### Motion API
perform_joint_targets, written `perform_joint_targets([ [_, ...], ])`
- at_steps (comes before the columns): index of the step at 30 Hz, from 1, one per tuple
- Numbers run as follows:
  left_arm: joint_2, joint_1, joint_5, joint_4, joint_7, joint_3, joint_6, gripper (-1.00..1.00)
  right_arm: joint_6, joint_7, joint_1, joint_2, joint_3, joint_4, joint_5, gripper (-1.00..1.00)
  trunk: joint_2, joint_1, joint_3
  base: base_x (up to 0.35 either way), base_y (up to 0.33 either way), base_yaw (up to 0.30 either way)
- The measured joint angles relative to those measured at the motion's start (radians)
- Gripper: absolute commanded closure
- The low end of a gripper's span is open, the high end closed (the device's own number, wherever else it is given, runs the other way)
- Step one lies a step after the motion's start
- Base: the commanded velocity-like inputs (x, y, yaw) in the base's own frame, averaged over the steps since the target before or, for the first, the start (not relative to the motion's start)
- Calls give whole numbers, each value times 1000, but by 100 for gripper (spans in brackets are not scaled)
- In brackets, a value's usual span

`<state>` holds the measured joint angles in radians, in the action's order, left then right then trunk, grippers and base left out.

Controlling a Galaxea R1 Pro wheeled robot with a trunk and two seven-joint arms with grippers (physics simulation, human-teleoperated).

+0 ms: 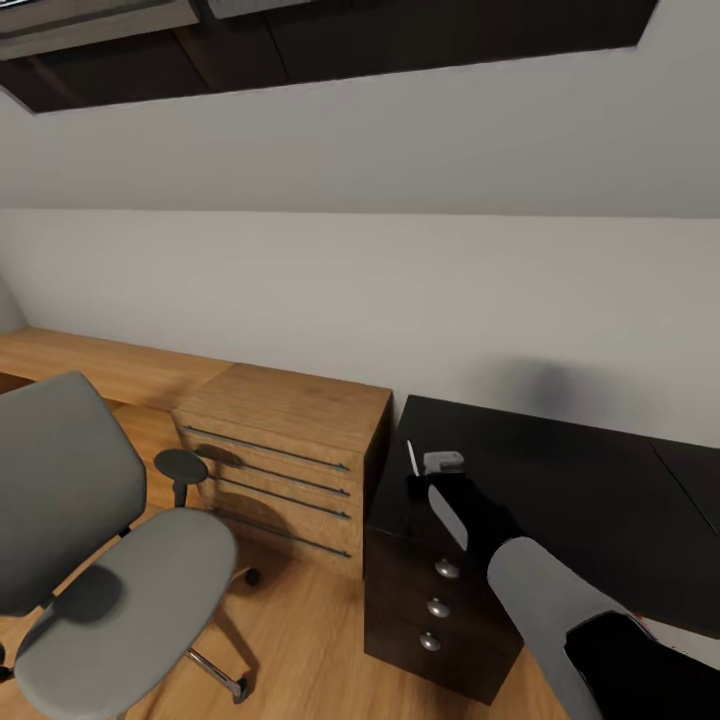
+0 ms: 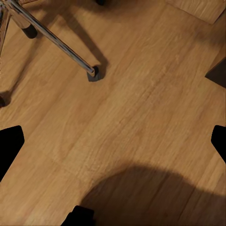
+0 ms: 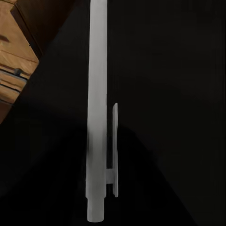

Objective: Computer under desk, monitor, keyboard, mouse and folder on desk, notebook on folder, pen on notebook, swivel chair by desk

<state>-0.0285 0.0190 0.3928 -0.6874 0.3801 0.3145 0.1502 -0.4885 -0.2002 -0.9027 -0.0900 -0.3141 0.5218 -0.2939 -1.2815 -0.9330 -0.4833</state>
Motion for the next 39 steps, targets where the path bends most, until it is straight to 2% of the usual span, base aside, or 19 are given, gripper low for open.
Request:
perform_joint_targets([
  [2,0,0,0,0,0,0,0,-100,-9,-7,20,10,0,50,-2,100,14,8,6,0,0,0],
  [4,0,0,0,0,0,0,0,-100,-26,-29,58,25,0,140,-2,100,28,15,13,0,0,0],
  [5,0,0,0,0,0,0,0,-100,-46,-78,121,40,0,275,-4,100,35,19,16,0,0,0],
  [6,0,0,0,0,0,0,0,-100,-57,-112,159,45,0,351,-6,100,42,23,19,0,0,0],
  [10,0,0,0,0,0,0,0,-100,-98,-221,257,51,0,559,-30,100,70,38,31,0,0,0],
  [13,0,0,0,0,0,0,0,-100,-124,-260,296,52,0,650,-52,100,91,50,41,0,0,0],
  [15,0,0,0,0,0,0,0,-100,-135,-273,315,53,0,689,-60,100,105,58,47,0,0,0],
  [22,0,0,1,0,-1,0,0,-100,-141,-282,328,52,1,725,-68,100,105,58,47,0,0,0],
  [25,0,0,1,0,-3,0,0,-100,-141,-282,329,51,14,739,-75,100,105,58,47,0,0,0],
  [26,0,0,2,0,-4,0,0,-100,-142,-282,329,51,54,740,-83,100,105,58,47,0,0,0],
  [27,0,0,2,1,-3,0,-1,-100,-140,-281,329,51,170,740,-102,100,105,58,47,0,0,0],
  [28,0,0,2,2,-3,-1,-1,-100,-143,-283,328,52,328,740,-90,100,105,58,47,0,0,-62],
  [30,0,0,2,3,-2,0,-2,-100,-137,-282,328,50,503,740,-92,100,105,58,48,0,0,-204],
  [34,0,0,3,10,-4,0,-1,-100,-134,-282,328,49,551,738,-98,100,105,58,52,0,0,-243],
  [39,0,0,2,47,-6,-2,-1,-100,-133,-283,328,49,571,737,-99,100,105,58,54,0,0,-281],
])
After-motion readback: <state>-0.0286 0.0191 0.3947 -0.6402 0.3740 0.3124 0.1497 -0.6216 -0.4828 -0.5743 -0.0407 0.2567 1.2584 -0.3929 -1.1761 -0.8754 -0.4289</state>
